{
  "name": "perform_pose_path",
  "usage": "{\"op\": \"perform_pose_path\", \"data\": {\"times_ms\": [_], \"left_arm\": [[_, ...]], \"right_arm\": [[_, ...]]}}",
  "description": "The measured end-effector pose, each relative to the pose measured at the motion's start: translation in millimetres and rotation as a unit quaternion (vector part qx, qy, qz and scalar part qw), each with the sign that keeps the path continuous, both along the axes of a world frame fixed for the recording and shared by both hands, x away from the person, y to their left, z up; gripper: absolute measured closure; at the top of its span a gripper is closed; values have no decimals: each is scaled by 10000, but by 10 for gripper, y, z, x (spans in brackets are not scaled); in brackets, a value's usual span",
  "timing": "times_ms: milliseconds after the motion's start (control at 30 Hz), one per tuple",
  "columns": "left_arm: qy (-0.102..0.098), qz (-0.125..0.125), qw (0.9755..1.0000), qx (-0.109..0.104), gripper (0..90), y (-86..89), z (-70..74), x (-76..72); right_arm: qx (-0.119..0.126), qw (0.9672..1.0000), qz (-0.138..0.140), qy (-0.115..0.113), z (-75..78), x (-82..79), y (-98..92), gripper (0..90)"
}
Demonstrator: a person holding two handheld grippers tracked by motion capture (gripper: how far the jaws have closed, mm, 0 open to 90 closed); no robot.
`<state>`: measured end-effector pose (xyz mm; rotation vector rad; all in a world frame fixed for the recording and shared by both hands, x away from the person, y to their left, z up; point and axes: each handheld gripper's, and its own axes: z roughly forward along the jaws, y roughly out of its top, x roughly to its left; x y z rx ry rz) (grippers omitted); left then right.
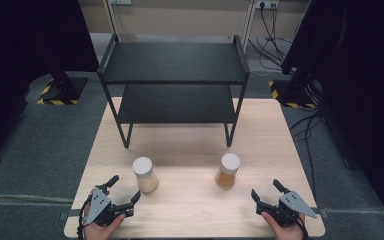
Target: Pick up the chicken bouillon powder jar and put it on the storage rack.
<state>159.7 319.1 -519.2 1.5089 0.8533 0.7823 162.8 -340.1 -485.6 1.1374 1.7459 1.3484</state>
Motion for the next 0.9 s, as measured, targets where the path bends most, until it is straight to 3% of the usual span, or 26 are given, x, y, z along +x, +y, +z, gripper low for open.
{"op": "perform_pose_path", "data": {"times_ms": [433,600,900], "left_arm": [[49,-109,9999,-124,73,2,-6,39],[-42,-162,9997,-178,76,-44,50,62],[-161,-266,9995,-60,97,-143,157,182]], "right_arm": [[-28,10000,4,17,9,7,8,103],[-38,10000,13,35,15,13,8,103],[-66,10000,16,38,19,16,14,103]]}}
